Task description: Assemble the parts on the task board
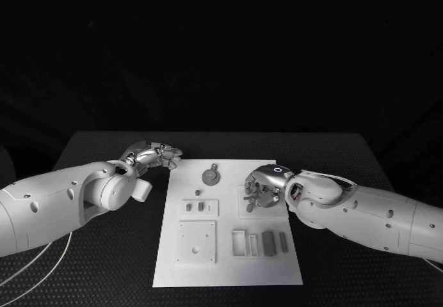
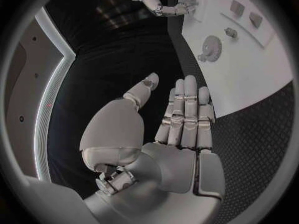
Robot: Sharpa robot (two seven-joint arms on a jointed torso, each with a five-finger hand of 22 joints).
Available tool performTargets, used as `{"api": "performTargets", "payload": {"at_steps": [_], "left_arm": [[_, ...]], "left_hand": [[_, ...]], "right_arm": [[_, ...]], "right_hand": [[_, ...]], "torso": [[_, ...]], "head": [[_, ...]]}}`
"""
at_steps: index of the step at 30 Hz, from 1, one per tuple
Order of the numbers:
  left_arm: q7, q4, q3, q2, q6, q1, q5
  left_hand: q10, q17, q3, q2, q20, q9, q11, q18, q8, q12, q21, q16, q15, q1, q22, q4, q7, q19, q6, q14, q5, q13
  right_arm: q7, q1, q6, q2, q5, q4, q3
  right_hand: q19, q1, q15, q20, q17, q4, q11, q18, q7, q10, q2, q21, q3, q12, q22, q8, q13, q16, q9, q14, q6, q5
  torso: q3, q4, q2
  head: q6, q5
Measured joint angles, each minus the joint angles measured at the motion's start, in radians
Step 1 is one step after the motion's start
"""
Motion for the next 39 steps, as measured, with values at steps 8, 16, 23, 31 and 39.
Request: {"api": "performTargets", "payload": {"at_steps": [8,16,23,31,39], "left_arm": [[-0.003,0.000,0.000,-0.001,0.002,0.000,0.000],[-0.005,0.000,0.000,-0.002,0.004,0.000,-0.001],[-0.006,0.005,0.000,-0.003,0.005,0.000,-0.002],[-0.009,0.008,0.000,-0.002,0.005,0.000,-0.003],[-0.015,0.013,0.000,-0.001,0.005,0.000,-0.007]], "left_hand": [[0.000,0.001,0.000,0.000,0.000,0.000,0.000,0.000,0.000,0.000,0.000,-0.002,0.000,0.000,0.001,0.000,0.000,0.000,0.000,0.000,0.000,-0.001],[0.000,0.003,0.000,0.000,0.000,0.000,0.000,0.000,0.000,0.000,0.000,-0.004,0.000,0.000,0.001,0.000,0.000,0.000,0.000,0.000,-0.004,-0.001],[0.000,0.004,0.000,0.000,0.000,0.000,0.000,0.000,0.000,0.000,0.000,-0.004,0.000,0.000,0.001,0.000,0.000,0.000,0.000,0.000,-0.004,-0.001],[-0.004,0.005,0.000,0.000,0.000,-0.001,0.004,0.000,0.000,0.000,-0.004,-0.004,0.000,0.000,0.002,0.000,0.000,0.000,0.000,0.000,-0.004,-0.002],[-0.004,0.007,0.000,0.000,0.000,-0.001,0.004,0.000,0.000,0.000,-0.004,-0.008,0.000,0.000,0.002,0.000,0.000,0.000,0.000,0.000,-0.004,-0.002]], "right_arm": [[-0.003,-0.001,0.005,0.002,-0.034,-0.002,-0.001],[-0.010,0.003,0.006,0.005,-0.072,0.002,-0.009],[-0.022,0.004,0.005,0.010,-0.097,0.003,-0.012],[-0.040,0.006,0.007,0.017,-0.123,0.003,-0.014],[-0.054,0.003,-0.009,0.010,-0.132,0.014,-0.017]], "right_hand": [[0.000,0.042,-0.007,0.000,0.010,-0.019,-0.010,0.000,-0.009,0.013,0.007,0.000,0.069,0.008,0.007,0.012,0.022,0.000,0.007,-0.001,0.030,0.000],[0.000,0.042,-0.007,0.000,0.017,-0.024,-0.010,0.000,-0.014,0.013,0.007,0.000,0.073,0.011,0.013,0.018,0.034,0.000,0.009,-0.001,0.045,0.000],[0.000,0.029,-0.010,0.000,0.023,-0.027,-0.004,0.000,-0.014,0.008,-0.007,0.000,0.078,0.012,0.017,0.019,0.045,0.000,0.012,-0.004,0.045,0.000],[0.000,0.025,-0.007,0.000,0.026,-0.025,-0.002,-0.001,-0.014,0.002,-0.011,0.000,0.080,0.015,0.018,0.013,0.050,0.000,0.011,-0.007,0.045,0.000],[0.026,0.025,-0.024,-0.011,0.043,-0.005,-0.020,-0.002,-0.029,0.021,-0.011,0.022,0.141,0.026,0.032,0.020,0.081,0.016,0.015,0.014,0.078,0.000]], "torso": [[0.0005,0.0002,0.000],[0.0006,-0.0004,0.000],[0.0006,-0.0004,-0.001],[-0.0001,-0.0002,-0.001],[-0.0006,0.0001,-0.001]], "head": [[-0.003,0.000],[-0.005,0.000],[-0.005,-0.002],[-0.006,-0.005],[-0.005,-0.009]]}}
